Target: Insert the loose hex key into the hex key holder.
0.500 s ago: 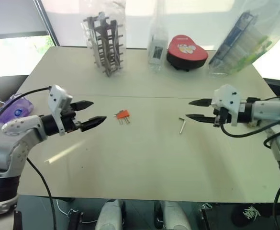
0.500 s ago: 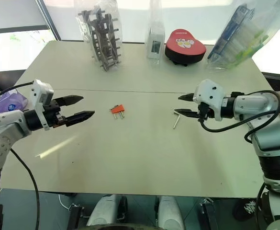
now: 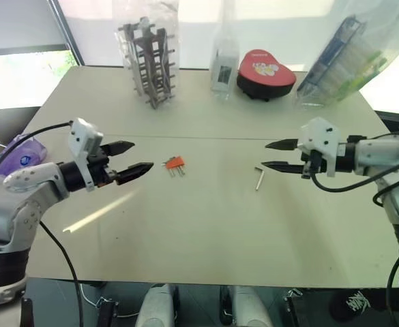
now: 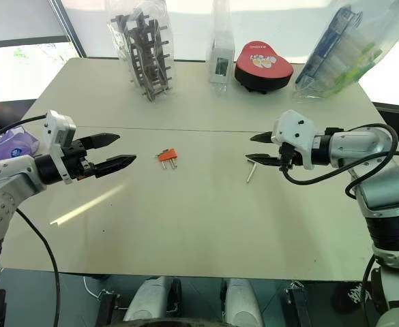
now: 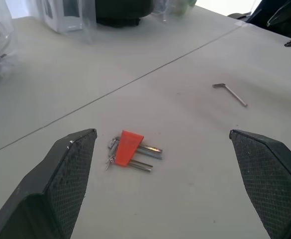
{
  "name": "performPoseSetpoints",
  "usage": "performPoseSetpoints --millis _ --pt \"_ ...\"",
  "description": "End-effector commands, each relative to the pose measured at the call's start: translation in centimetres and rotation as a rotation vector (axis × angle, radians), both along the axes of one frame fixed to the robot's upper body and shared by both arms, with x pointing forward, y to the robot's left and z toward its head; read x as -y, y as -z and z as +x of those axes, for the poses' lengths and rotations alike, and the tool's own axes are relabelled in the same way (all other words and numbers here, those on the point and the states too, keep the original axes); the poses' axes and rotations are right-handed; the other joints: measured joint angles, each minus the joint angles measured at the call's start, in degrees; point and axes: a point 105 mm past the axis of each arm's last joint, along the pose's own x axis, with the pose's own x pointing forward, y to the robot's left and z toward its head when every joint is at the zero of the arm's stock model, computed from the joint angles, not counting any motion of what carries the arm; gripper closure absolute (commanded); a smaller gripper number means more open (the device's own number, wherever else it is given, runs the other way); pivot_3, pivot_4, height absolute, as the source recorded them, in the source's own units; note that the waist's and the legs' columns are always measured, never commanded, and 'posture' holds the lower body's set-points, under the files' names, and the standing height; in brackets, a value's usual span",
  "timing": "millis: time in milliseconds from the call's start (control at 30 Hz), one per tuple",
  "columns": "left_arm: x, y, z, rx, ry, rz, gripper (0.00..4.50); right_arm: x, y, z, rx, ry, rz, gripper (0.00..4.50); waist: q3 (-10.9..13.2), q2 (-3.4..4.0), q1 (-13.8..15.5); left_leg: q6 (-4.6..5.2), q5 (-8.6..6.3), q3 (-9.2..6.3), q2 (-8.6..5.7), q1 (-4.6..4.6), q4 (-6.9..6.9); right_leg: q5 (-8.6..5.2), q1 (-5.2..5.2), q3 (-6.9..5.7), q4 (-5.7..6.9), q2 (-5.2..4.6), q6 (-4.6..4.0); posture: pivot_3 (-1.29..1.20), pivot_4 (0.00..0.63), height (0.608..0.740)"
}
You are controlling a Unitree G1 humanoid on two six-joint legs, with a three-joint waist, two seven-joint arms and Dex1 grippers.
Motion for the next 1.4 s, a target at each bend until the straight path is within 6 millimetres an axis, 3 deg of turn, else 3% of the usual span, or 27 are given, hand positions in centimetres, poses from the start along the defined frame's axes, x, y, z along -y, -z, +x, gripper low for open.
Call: performPoseSetpoints --millis 33,267,433,567,667,867,1233,1333,1400 --pt "0.1 -1.4 -0.2 0.063 0.001 -0.002 0.03 -0.5 -1.3 0.1 0.050 -0.021 0.012 2.45 0.0 0.00 0.0 0.00 0.00 0.00 0.00 0.00 0.00 0.00 0.00 0.00 0.00 0.00 0.00 0.00 0.150 0.740" --pt "-0.1 -1.2 -0.3 0.060 -0.010 0.009 0.03 -1.4 -1.2 0.5 0.062 -0.041 0.020 2.45 0.0 0.00 0.0 0.00 0.00 0.01 0.00 0.00 0.00 0.01 0.00 0.00 0.00 0.00 0.01 0.00 0.150 0.740" --pt "-1.0 -0.2 -0.1 0.056 -0.057 0.059 0.03 -2.7 -0.8 2.3 0.142 -0.034 0.033 2.45 0.0 0.00 -0.2 -0.01 0.00 0.01 0.00 0.01 0.00 0.01 -0.01 0.00 0.01 0.00 0.01 0.00 0.150 0.740" --pt "-2.0 0.7 0.2 0.058 -0.110 0.109 0.03 -4.8 0.0 3.9 0.201 -0.026 0.058 2.45 0.0 0.00 -0.4 -0.03 0.01 0.02 0.01 -0.01 -0.01 0.02 -0.06 0.00 0.05 0.01 0.04 0.00 0.150 0.740" --pt "-3.3 1.7 0.1 0.052 -0.158 0.153 0.03 -7.8 1.7 5.4 0.232 -0.033 0.056 2.45 0.0 0.01 -1.0 -0.04 0.02 0.06 0.01 -0.02 -0.01 0.06 -0.10 0.01 0.06 0.01 0.10 0.00 0.150 0.740" --pt "-3.6 1.8 -0.3 0.058 -0.181 0.148 0.03 -11.6 4.1 7.6 0.239 -0.021 0.082 2.45 0.0 0.01 -1.4 -0.11 0.06 0.08 0.03 -0.11 -0.02 0.07 -0.17 0.01 0.07 -0.01 0.12 0.00 0.150 0.740" --pt "-3.7 2.1 -1.5 0.062 -0.224 0.156 0.03 -15.7 7.1 9.1 0.204 -0.117 0.014 2.45 0.0 0.04 -1.7 -0.38 0.22 0.07 0.05 -0.09 -0.07 0.07 -0.20 0.01 0.10 -0.01 0.12 0.00 0.150 0.740" --pt "-3.7 2.1 -1.8 0.065 -0.234 0.153 0.00 -16.3 7.5 9.3 0.191 -0.119 0.010 1.53 0.0 0.05 -1.8 -0.41 0.23 0.07 0.06 -0.09 -0.07 0.08 -0.19 0.01 0.10 -0.01 0.12 0.00 0.150 0.740" --pt "-3.7 2.2 -1.9 0.065 -0.241 0.153 0.00 -16.6 7.6 9.5 0.190 -0.113 0.012 0.55 0.0 0.05 -1.8 -0.43 0.24 0.06 0.06 -0.09 -0.07 0.08 -0.20 0.01 0.11 -0.01 0.12 0.00 0.150 0.740"
